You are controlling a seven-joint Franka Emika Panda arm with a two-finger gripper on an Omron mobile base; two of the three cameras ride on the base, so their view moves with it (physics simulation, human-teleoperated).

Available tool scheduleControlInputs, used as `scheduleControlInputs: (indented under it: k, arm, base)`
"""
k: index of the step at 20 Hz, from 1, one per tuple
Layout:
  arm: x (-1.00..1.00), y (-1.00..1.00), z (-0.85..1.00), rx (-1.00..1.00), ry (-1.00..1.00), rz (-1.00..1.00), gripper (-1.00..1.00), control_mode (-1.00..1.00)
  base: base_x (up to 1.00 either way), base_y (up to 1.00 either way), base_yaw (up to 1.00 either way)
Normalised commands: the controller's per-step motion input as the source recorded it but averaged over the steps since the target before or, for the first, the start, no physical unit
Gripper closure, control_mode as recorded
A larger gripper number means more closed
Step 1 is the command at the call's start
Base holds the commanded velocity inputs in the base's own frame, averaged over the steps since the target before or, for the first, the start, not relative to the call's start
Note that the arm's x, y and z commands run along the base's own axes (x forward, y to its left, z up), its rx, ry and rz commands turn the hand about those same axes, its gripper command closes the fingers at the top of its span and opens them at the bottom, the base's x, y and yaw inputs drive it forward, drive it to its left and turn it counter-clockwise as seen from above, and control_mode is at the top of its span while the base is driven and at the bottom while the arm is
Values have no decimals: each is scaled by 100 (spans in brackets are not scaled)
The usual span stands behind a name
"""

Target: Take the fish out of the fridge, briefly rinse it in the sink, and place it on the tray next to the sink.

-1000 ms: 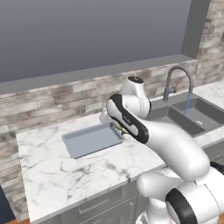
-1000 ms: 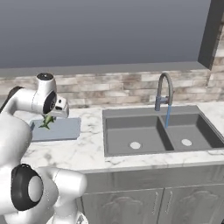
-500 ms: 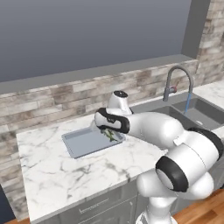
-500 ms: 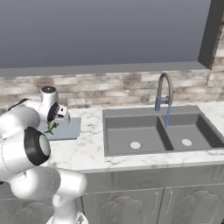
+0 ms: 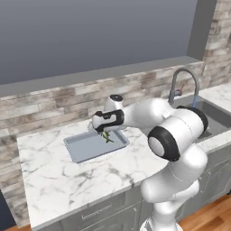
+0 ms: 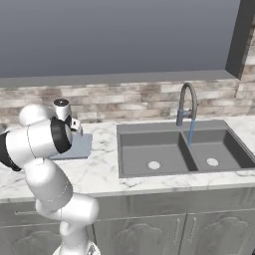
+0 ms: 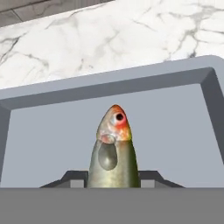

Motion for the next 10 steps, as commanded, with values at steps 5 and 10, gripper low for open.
scheduleControlInputs:
  k: [5,10]
  arm:
    - [0,0,2,-1,-1,0,-100,-100]
    - [-20,0,61,0,-9,0,-100,-100]
  base:
    - [0,0,0]
    - [0,0,0]
